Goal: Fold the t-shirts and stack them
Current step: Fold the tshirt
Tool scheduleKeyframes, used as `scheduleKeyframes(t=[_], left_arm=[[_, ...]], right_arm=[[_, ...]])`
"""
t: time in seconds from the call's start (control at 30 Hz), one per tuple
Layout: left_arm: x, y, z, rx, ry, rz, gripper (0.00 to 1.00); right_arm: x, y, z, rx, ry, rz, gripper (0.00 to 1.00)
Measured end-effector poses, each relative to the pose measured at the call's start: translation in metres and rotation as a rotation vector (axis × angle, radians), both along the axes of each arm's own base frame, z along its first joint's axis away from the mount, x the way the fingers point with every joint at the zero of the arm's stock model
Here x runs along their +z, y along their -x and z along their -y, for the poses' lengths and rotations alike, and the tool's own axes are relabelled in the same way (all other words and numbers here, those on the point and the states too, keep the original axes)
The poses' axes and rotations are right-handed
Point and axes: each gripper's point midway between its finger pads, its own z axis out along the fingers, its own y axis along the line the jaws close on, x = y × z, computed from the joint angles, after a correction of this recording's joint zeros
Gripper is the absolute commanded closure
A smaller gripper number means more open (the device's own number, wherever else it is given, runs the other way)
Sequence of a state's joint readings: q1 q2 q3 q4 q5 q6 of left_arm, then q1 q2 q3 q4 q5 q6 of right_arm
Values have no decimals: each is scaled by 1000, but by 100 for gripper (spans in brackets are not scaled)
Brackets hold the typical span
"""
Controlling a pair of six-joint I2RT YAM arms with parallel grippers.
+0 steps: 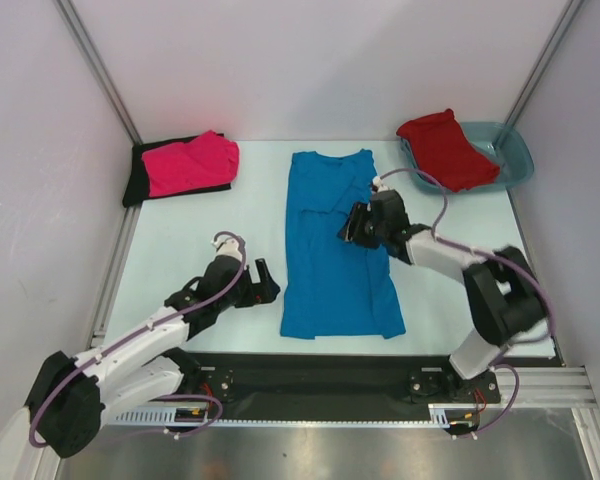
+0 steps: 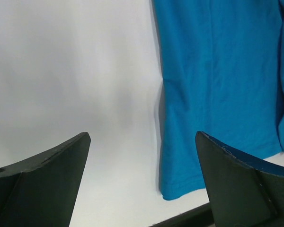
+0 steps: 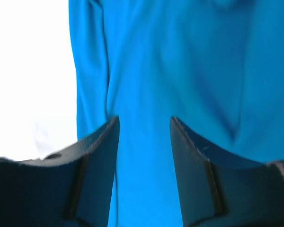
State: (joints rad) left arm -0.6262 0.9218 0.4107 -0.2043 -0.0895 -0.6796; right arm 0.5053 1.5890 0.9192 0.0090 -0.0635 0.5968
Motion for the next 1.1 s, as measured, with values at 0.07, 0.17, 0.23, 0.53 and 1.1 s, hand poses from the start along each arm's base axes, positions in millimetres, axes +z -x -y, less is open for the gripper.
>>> scheduleKeyframes(t=[0.07, 0.17, 0.23, 0.53, 1.1], left_arm=[[1, -7, 3, 0, -16, 1, 0], [2, -18, 9, -6, -36, -1, 0], [2, -25, 12, -8, -43, -1, 0], [-8, -40, 9, 26, -59, -24, 0], [-2, -57, -16, 127, -56, -4, 0]], right_arm=[[-13, -27, -9, 43, -65, -26, 51], [-26, -55, -35, 150, -168, -52, 53], [-26, -69, -51, 208, -230, -47, 54], [-3, -102, -87, 380, -438, 4, 54], [-13, -128, -119, 420, -407, -22, 55]])
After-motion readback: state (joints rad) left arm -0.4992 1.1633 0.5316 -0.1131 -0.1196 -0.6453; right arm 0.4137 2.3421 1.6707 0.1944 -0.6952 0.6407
